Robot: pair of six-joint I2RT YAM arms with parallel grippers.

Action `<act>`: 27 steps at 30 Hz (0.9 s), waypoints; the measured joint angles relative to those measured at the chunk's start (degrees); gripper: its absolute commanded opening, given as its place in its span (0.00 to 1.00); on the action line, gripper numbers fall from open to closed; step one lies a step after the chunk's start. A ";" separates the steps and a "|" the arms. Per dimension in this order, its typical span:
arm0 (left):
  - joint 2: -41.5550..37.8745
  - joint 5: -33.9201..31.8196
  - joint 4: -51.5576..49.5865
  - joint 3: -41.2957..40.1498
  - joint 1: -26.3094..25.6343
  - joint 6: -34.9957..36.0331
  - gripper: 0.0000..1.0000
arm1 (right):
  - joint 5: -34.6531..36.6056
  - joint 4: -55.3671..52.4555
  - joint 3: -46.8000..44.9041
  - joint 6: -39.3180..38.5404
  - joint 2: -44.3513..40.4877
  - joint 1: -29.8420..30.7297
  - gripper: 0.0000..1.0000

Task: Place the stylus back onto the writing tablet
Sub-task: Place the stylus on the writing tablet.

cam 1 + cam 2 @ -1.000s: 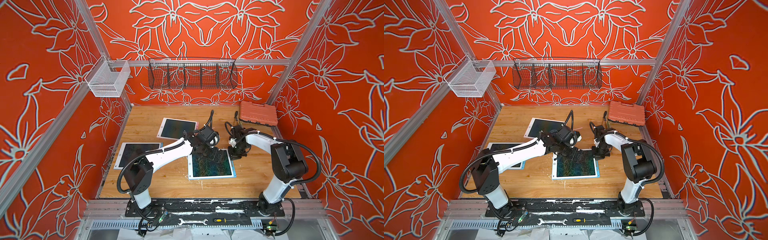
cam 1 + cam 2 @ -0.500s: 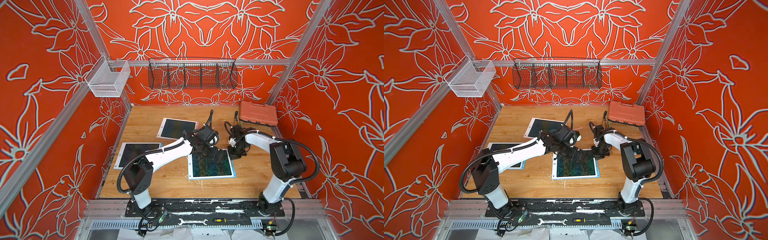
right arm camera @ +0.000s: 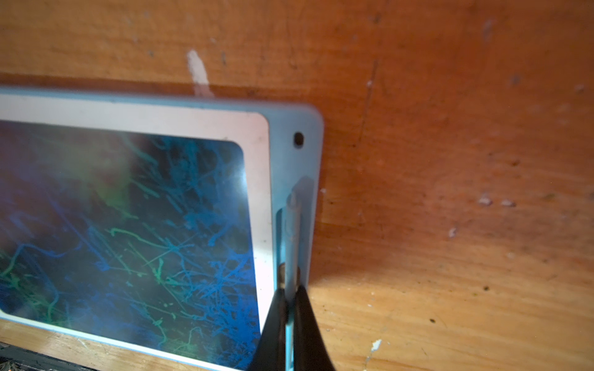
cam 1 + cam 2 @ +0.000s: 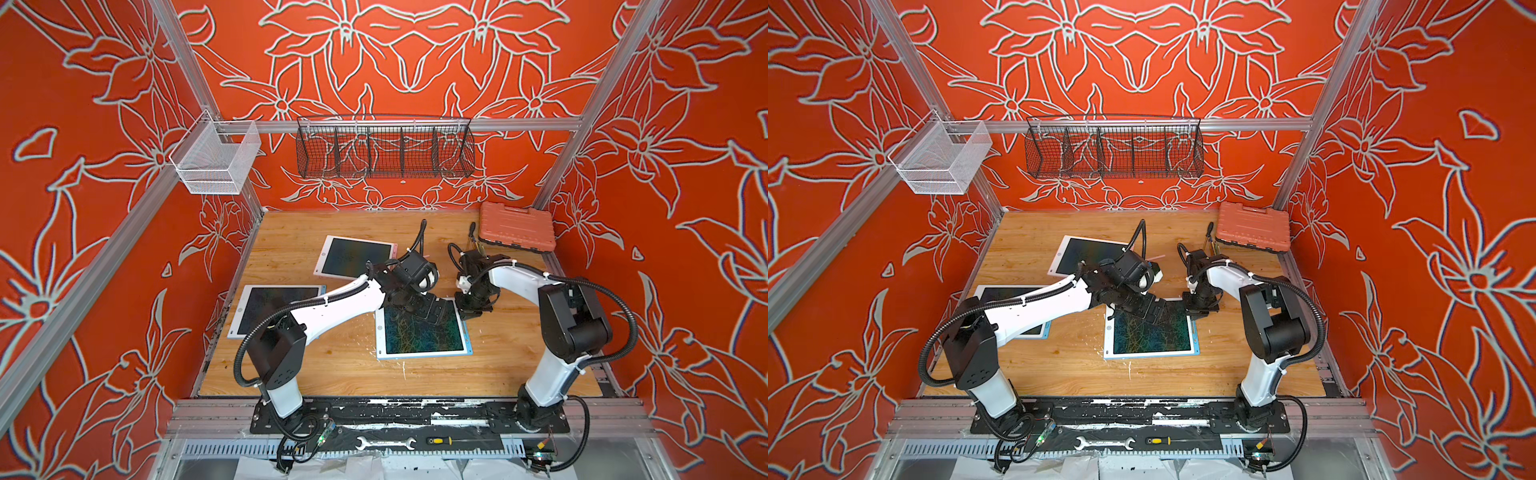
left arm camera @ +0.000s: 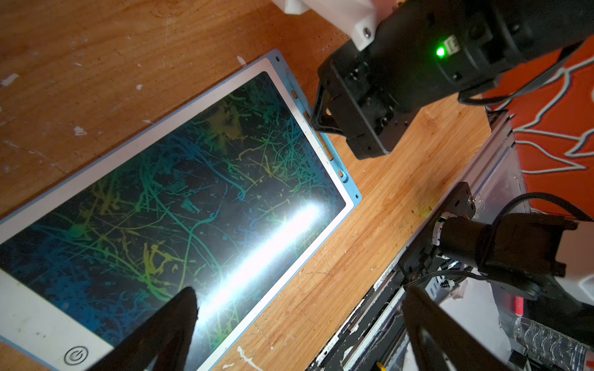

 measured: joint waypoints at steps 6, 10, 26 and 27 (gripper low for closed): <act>0.00 0.02 0.00 0.00 0.00 0.02 0.97 | 0.04 -0.28 0.24 0.02 0.20 0.02 0.06; 0.00 0.15 0.00 0.00 0.00 0.00 0.97 | 0.42 -0.31 0.26 0.09 0.20 0.22 0.08; 0.00 0.20 0.00 0.00 0.37 0.02 0.97 | 0.63 -0.39 0.31 0.22 0.22 0.33 0.13; 0.00 0.20 0.00 0.00 0.37 0.04 0.97 | 0.63 -0.39 0.31 0.22 0.22 0.33 0.13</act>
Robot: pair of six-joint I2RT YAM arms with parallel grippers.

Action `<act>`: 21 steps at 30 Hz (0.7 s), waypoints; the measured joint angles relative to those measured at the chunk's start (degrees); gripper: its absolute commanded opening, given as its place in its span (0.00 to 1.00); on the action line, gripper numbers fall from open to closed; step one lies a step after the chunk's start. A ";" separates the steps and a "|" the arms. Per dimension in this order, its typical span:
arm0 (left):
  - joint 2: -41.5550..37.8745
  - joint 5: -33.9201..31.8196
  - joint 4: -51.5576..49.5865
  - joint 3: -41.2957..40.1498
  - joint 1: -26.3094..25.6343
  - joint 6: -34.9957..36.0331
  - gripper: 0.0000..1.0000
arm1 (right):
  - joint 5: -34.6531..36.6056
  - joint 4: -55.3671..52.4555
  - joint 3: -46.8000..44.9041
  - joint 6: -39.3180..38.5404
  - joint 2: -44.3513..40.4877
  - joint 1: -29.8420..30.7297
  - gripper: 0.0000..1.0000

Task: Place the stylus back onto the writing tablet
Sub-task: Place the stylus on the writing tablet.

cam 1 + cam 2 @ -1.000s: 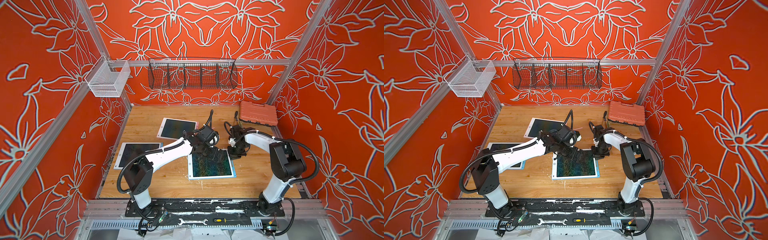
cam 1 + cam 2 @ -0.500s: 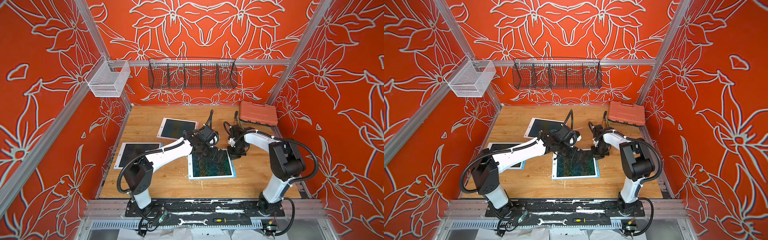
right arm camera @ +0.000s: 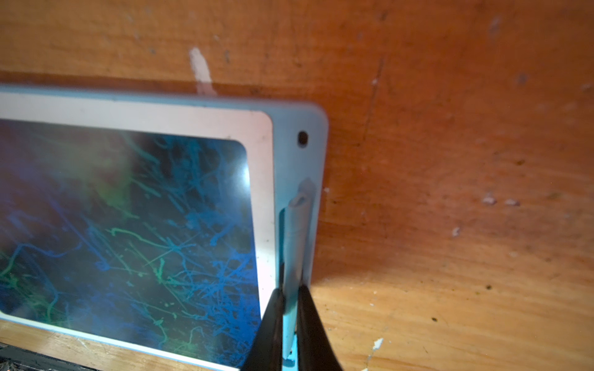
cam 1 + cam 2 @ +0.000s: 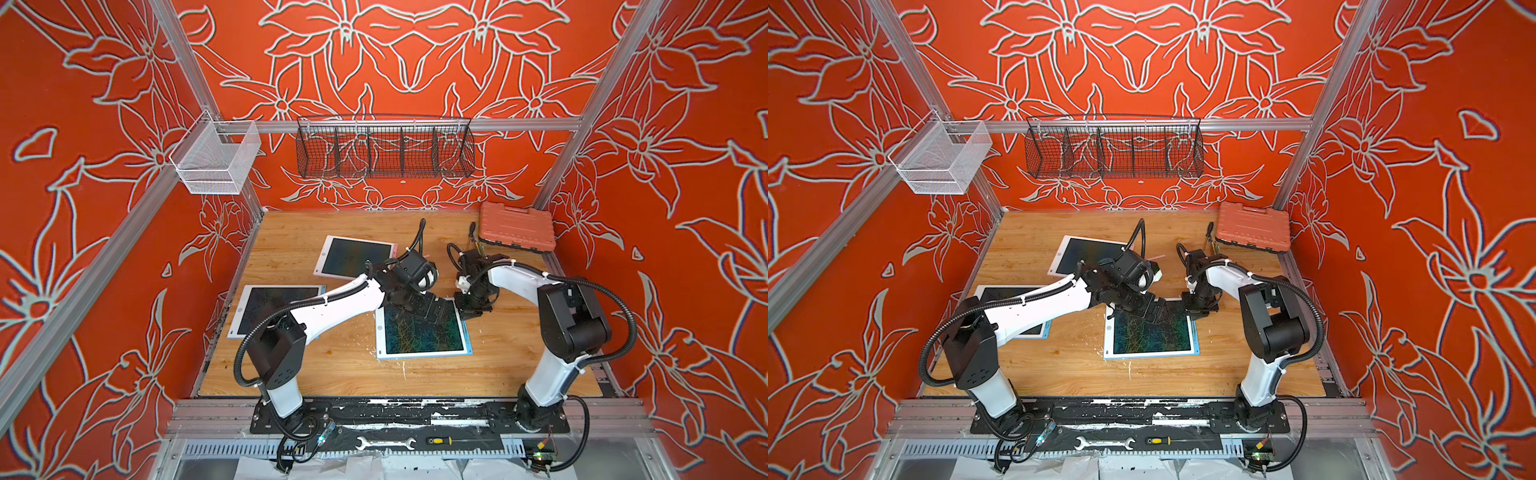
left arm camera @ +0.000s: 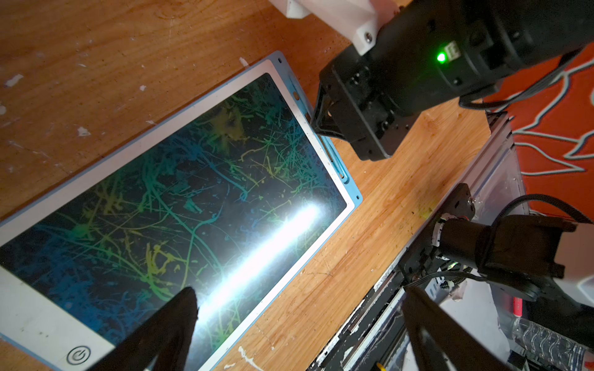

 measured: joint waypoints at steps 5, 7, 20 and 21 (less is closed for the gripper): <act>0.00 0.00 0.00 0.00 0.00 0.00 0.97 | -0.02 -0.04 0.07 0.04 0.00 0.00 0.13; 0.00 0.00 0.00 0.00 0.02 0.00 0.97 | -0.02 -0.04 0.09 0.09 0.00 0.02 0.12; 0.00 0.22 0.00 0.00 0.57 0.22 0.97 | -0.02 -0.31 0.70 0.20 0.48 0.04 0.09; 0.00 0.24 0.00 0.00 0.61 0.22 0.98 | -0.02 -0.31 0.70 0.20 0.48 0.04 0.09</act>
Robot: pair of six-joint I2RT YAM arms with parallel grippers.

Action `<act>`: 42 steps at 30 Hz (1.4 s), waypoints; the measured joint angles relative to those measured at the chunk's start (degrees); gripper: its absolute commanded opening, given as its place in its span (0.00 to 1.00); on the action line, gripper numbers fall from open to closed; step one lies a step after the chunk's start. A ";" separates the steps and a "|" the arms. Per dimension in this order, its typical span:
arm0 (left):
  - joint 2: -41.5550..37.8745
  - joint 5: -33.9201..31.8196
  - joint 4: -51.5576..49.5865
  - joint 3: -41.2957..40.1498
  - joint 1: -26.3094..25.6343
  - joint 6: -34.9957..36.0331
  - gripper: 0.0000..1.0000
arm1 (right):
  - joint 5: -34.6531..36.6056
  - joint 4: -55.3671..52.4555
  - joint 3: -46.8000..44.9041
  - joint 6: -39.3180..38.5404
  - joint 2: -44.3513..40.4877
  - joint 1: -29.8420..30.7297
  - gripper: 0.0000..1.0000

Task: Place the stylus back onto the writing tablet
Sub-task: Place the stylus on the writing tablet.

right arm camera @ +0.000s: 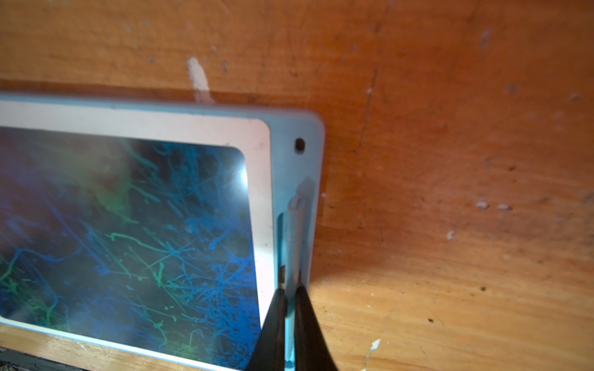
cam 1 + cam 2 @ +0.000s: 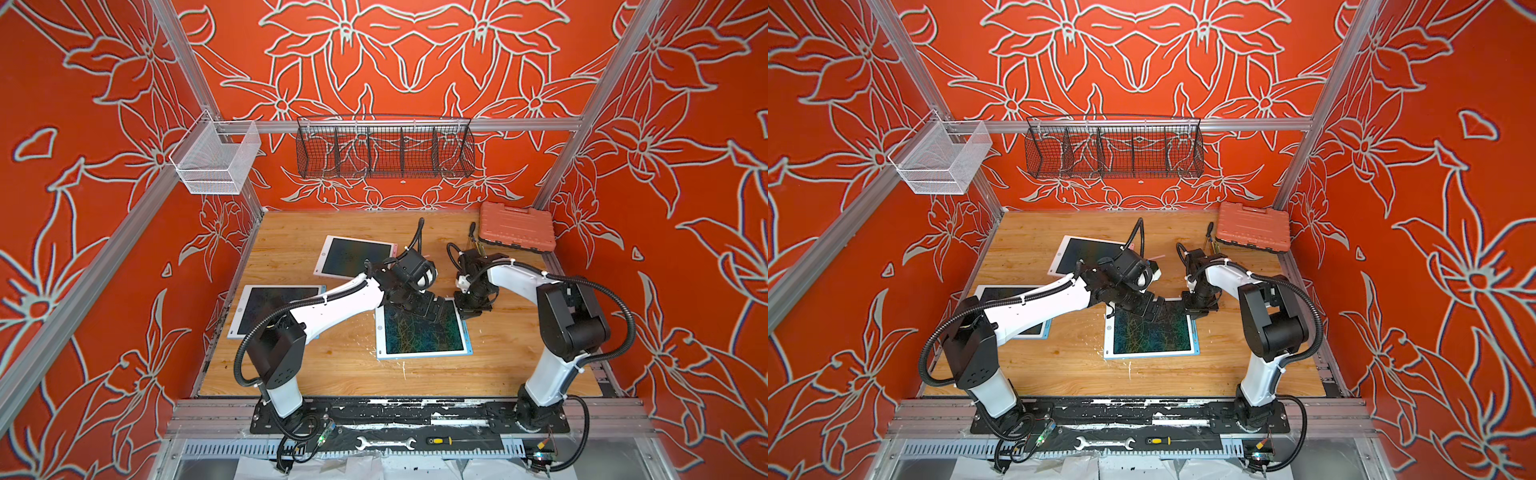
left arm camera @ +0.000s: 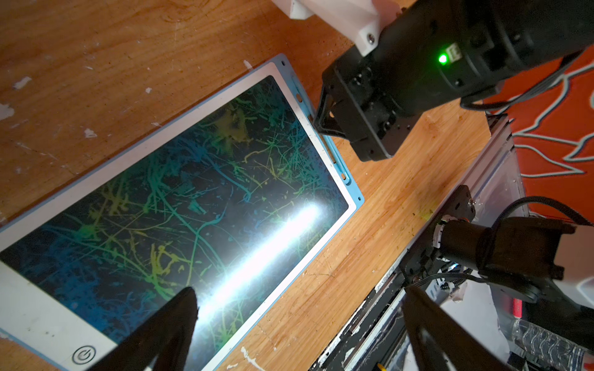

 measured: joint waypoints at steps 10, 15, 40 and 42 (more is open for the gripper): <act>0.00 0.26 0.00 0.00 0.28 0.02 0.97 | -0.02 -0.15 0.00 -0.02 0.00 0.00 0.08; 0.00 0.59 0.02 0.00 0.42 0.02 0.97 | -0.02 -0.24 0.00 -0.04 0.00 0.02 0.08; 0.00 1.09 1.11 -0.39 0.44 -0.04 0.97 | 0.87 -0.76 -0.11 -0.07 -0.02 0.37 0.10; 0.00 1.11 1.27 -0.39 0.44 -0.04 0.97 | 0.90 -0.87 -0.13 -0.07 -0.02 0.37 0.11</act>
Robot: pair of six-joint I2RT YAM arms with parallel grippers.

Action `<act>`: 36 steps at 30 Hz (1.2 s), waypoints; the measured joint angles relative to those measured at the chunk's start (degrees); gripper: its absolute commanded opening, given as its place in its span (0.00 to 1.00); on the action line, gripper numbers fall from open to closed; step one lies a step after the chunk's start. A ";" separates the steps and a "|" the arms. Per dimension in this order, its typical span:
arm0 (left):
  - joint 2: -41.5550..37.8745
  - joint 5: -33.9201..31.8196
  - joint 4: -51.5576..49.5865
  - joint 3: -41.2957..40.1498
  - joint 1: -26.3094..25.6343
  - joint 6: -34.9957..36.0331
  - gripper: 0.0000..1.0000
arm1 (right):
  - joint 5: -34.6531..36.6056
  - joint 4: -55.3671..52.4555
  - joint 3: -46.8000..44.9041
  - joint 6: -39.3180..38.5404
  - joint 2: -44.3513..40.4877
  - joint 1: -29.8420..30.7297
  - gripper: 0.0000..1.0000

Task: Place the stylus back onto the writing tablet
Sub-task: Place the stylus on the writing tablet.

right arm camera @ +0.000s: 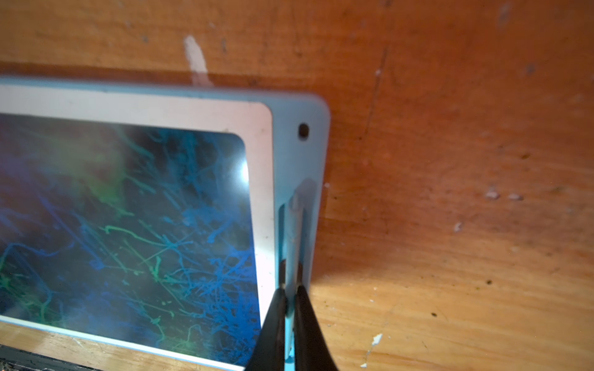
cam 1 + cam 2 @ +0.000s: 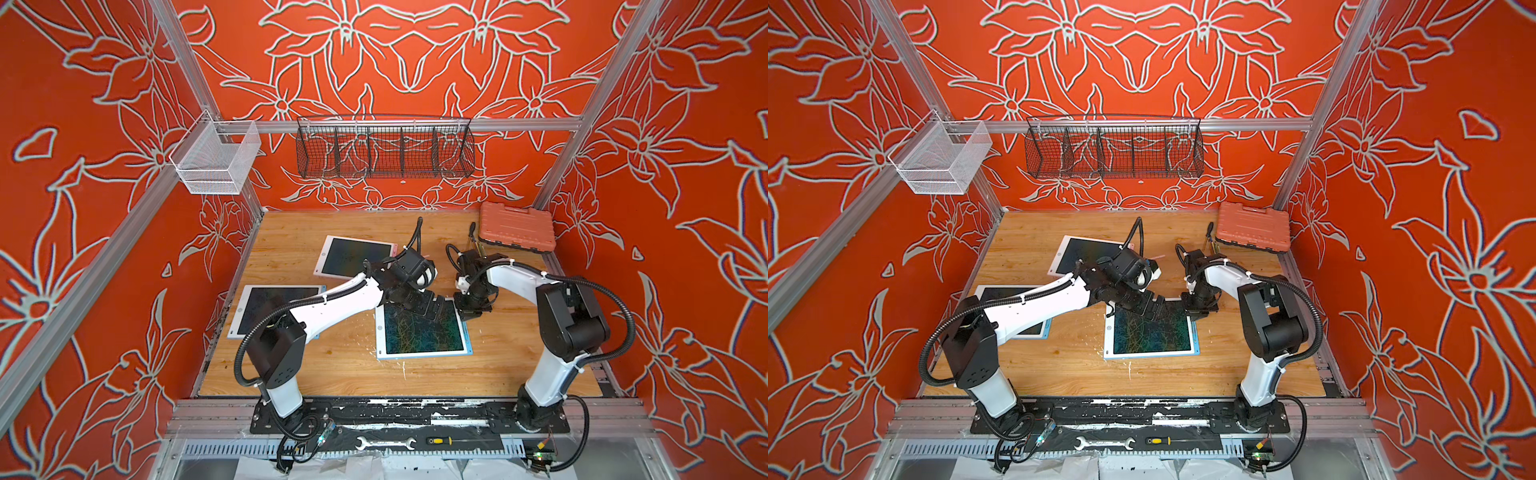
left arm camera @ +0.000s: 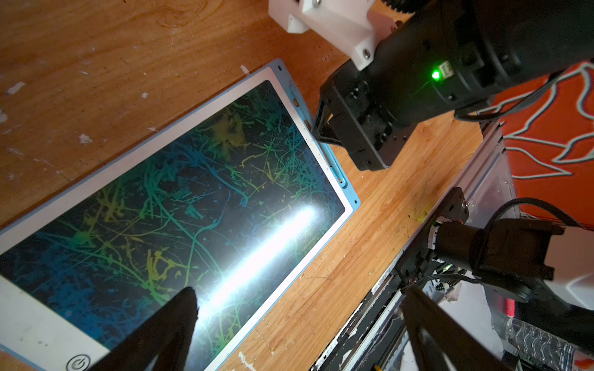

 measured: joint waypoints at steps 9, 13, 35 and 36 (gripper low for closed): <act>0.00 0.09 0.02 0.00 0.00 0.00 0.97 | 0.09 -0.22 0.00 -0.02 -0.09 0.35 0.17; 0.00 0.09 0.02 0.00 0.02 0.00 0.97 | 0.07 -0.26 0.00 0.00 -0.11 0.35 0.18; -0.04 0.09 0.09 -0.44 0.02 -0.02 0.97 | -1.68 -1.03 3.78 2.47 -1.09 0.35 0.18; -0.09 0.09 0.07 -0.59 0.02 -0.02 0.97 | -1.66 -1.05 4.07 2.51 -1.20 0.35 0.18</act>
